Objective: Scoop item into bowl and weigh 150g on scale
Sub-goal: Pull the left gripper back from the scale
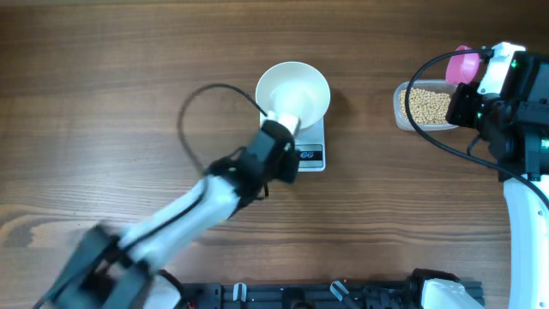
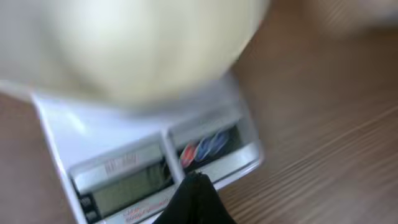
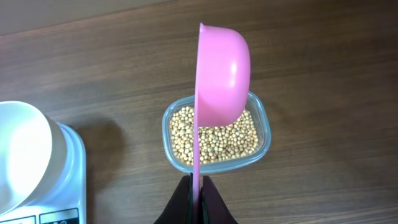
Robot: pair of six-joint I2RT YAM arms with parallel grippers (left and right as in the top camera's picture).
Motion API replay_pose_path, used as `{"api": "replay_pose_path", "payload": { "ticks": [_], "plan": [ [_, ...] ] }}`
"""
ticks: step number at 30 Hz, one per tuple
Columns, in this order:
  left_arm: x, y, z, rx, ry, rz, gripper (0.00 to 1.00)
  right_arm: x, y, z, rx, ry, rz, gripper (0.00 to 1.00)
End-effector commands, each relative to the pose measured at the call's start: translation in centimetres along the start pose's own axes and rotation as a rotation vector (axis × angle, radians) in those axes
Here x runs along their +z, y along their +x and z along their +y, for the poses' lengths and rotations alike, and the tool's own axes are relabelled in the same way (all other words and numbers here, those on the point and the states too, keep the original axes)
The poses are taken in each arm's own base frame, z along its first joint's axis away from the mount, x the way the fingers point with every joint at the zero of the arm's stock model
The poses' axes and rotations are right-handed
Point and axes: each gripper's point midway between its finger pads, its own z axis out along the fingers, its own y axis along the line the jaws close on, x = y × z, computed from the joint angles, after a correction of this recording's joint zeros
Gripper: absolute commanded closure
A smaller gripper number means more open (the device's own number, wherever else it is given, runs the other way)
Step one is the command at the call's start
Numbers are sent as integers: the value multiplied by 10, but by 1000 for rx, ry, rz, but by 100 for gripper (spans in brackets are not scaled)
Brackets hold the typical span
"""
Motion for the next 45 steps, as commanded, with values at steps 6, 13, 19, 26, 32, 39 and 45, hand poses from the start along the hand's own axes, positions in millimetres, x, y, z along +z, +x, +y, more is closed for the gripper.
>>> {"api": "replay_pose_path", "payload": {
  "ticks": [6,13,19,26,32,39,45],
  "plan": [
    [-195,-100,31,-110,-67,-539,19,-4,2,8,-38,-54,19,96],
    [-211,-36,123,-273,-386,-350,0,-7,11,30,-189,-184,40,96],
    [-195,-19,139,-303,-436,-245,0,-6,10,28,-401,-180,20,96],
    [-160,-2,151,-313,-467,-100,0,-4,-3,4,-413,-24,-6,96],
    [-133,16,160,-320,-491,20,0,-4,-4,-6,-332,31,0,96],
    [-125,22,162,-322,-499,58,0,-4,-5,-6,-227,31,-4,96],
    [-126,23,163,-323,-500,61,0,-4,-5,-6,-220,30,-6,95]
  ]
}}
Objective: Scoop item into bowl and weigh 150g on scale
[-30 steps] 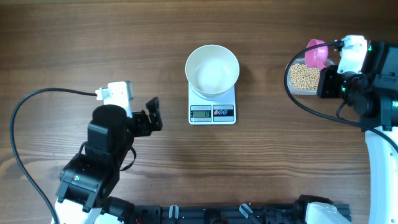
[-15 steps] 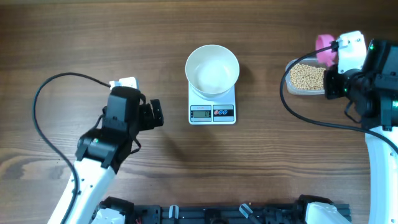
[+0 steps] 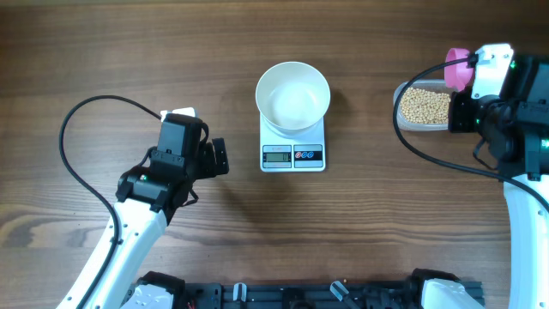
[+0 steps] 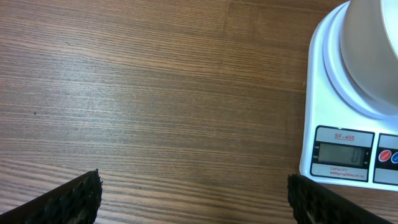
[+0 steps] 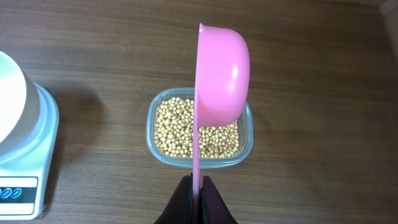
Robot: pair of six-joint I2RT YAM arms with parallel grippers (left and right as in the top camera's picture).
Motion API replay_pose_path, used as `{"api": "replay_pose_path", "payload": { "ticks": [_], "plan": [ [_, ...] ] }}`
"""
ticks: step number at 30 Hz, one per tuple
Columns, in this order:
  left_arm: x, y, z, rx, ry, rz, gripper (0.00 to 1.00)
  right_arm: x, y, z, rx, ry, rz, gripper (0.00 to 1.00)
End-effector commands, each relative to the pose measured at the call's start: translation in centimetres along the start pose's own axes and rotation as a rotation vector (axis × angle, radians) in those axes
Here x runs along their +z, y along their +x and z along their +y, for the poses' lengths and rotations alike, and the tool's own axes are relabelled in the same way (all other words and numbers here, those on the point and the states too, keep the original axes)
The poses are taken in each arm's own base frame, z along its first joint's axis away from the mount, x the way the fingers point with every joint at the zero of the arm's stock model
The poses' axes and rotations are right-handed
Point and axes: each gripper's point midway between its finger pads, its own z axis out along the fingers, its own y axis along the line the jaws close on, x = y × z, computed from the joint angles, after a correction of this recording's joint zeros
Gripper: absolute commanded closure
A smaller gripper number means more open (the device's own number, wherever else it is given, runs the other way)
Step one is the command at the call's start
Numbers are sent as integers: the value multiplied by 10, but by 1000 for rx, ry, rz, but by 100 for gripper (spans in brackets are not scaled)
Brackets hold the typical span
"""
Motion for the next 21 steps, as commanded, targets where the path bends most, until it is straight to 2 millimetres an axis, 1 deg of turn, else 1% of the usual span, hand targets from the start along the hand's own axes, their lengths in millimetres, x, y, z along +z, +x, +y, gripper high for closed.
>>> {"api": "replay_pose_path", "payload": {
  "ticks": [1,4,7,8,9,11,12,14,15,18,19,21],
  "plan": [
    [2,0,5,-3,-20,4,0,-4,-8,-6,24,24,-21,96],
    [2,0,5,-3,-20,4,0,-4,-10,-6,-21,26,-28,96],
    [2,0,5,-3,-20,4,0,-5,-23,-8,-60,31,-81,96],
    [2,0,5,-3,-20,4,0,-5,-32,-1,-125,-2,-121,96],
    [2,0,5,-3,-20,4,0,-6,-39,9,-171,-60,-157,96],
    [2,0,5,-3,-20,4,0,-8,-39,22,-181,-132,-172,96],
    [2,0,5,-3,-20,4,0,-8,-39,27,-167,-165,-175,96],
    [2,0,5,-3,-20,4,0,-10,-41,35,-50,-220,-176,96],
    [2,0,5,-3,-20,4,0,-11,-41,35,34,-230,-166,96],
    [2,0,5,-3,-20,4,0,-10,-39,36,185,-244,-141,96],
    [2,0,5,-3,-20,4,0,-10,-37,36,227,-248,-126,96],
    [2,0,5,-3,-20,4,0,-11,-36,40,257,-272,-117,96]
  ]
}}
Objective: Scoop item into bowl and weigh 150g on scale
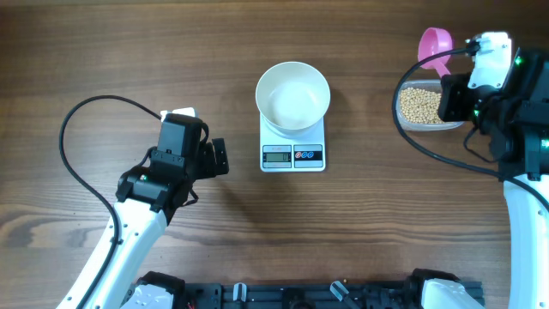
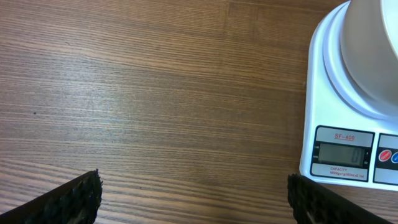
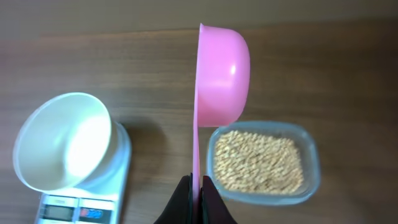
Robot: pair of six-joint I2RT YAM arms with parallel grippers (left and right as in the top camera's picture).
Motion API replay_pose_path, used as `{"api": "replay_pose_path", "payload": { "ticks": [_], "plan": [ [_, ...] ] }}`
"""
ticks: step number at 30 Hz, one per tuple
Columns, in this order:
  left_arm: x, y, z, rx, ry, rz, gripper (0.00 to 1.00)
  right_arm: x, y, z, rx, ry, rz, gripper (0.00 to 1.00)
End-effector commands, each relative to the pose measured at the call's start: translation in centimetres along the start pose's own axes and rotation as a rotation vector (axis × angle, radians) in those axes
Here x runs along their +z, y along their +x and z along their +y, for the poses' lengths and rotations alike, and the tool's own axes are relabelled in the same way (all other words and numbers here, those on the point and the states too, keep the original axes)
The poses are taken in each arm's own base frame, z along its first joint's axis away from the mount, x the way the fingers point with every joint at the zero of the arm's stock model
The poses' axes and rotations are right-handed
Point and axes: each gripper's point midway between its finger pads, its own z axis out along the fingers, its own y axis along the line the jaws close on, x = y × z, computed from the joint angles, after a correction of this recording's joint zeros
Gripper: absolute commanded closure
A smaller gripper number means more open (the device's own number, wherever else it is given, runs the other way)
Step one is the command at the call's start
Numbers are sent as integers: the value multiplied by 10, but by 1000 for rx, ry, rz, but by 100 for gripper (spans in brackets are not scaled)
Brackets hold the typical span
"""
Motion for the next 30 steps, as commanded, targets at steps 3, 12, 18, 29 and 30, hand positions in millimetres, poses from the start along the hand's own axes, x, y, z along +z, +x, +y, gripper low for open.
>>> {"api": "replay_pose_path", "payload": {
  "ticks": [3,12,18,29,30],
  "plan": [
    [2,0,4,-3,-19,3,0,-3,0,6,110,-38,16,96],
    [-38,6,-110,27,676,95,0,-3,10,4,119,-21,53,96],
    [-84,36,-78,54,596,84,0,-3,11,4,120,-21,60,96],
    [-42,32,-65,88,406,103,0,-3,12,4,123,-22,64,96],
    [-40,34,-72,113,411,106,0,-3,12,4,123,-22,64,96]
  ]
}}
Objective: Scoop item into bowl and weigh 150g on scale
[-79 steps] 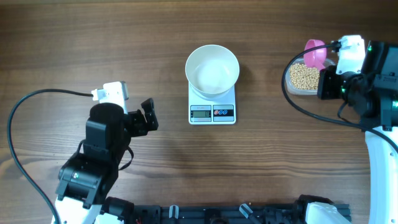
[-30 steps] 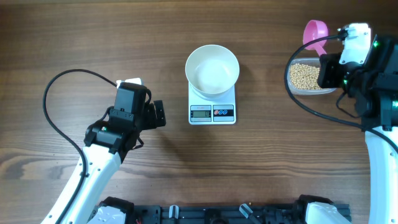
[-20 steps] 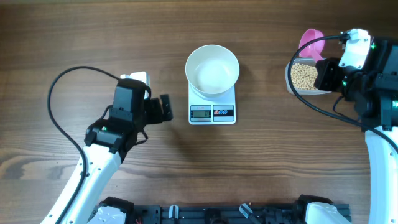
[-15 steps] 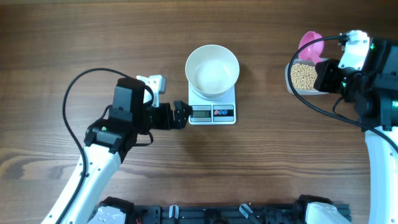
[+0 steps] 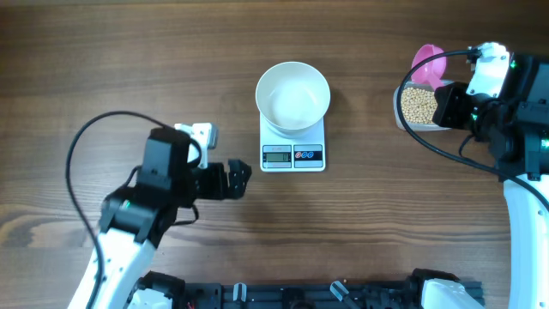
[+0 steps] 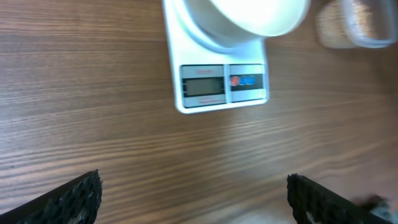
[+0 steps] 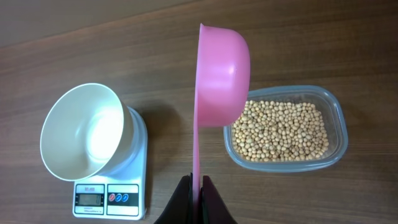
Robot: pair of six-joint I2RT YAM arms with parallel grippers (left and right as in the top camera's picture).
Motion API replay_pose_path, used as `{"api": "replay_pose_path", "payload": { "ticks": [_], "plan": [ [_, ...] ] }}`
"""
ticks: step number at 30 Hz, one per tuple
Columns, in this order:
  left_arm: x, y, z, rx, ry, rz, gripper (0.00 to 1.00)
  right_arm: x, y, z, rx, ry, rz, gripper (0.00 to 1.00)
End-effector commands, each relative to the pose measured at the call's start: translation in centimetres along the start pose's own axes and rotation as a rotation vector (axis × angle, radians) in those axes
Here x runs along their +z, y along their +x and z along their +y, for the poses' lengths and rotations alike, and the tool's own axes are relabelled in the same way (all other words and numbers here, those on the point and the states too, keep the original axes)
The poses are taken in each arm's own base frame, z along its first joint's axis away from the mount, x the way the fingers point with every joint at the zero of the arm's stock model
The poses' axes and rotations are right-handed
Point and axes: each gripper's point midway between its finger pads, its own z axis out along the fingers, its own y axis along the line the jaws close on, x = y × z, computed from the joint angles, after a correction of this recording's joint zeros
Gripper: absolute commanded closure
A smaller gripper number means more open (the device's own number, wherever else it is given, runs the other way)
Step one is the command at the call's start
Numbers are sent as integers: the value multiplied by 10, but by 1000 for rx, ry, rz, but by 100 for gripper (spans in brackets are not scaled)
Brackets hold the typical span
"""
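Observation:
An empty white bowl point(image 5: 292, 94) sits on the white digital scale point(image 5: 292, 155) at the table's middle. A clear tub of soybeans point(image 5: 419, 106) stands at the far right. My right gripper point(image 7: 198, 186) is shut on the handle of a pink scoop point(image 7: 222, 73), held on edge above the tub's left end, with nothing in it. In the overhead view the pink scoop point(image 5: 428, 63) shows over the tub's far-left corner. My left gripper point(image 5: 238, 179) is wide open, low over bare wood just left of the scale, its fingers point(image 6: 74, 198) spread to the frame corners.
The brown wooden table point(image 5: 103, 60) fills the view. A black cable point(image 5: 81, 154) loops over my left arm. A black rail point(image 5: 292, 294) runs along the near edge.
My left arm has moved right and nearer the scale, and its camera now faces the scale front and bowl. The pink scoop has shifted slightly lower, over the tub's left end.
My left gripper was at the scale's front by the display while the right held the pink scoop over the soybean tub. Then the left arm sat back at the left, open. The scoop moved beyond the tub's far-left corner, and now sits over its left end.

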Motion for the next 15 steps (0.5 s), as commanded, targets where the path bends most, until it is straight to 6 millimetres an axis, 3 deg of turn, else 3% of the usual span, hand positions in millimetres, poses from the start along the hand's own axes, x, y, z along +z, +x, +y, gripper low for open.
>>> {"api": "replay_pose_path", "payload": {
  "ticks": [1,5,9,15],
  "plan": [
    [17,3,-8,89,-35,26,0,-3,-7,1,10,-7,-15,96],
    [23,3,-17,117,-116,-16,0,-3,-8,1,9,-7,-19,96],
    [24,-8,-33,151,-72,-73,0,-3,-8,1,8,-7,-21,96],
    [25,-10,-39,165,-46,-80,0,-3,-8,1,-1,-7,-22,96]
  ]
}}
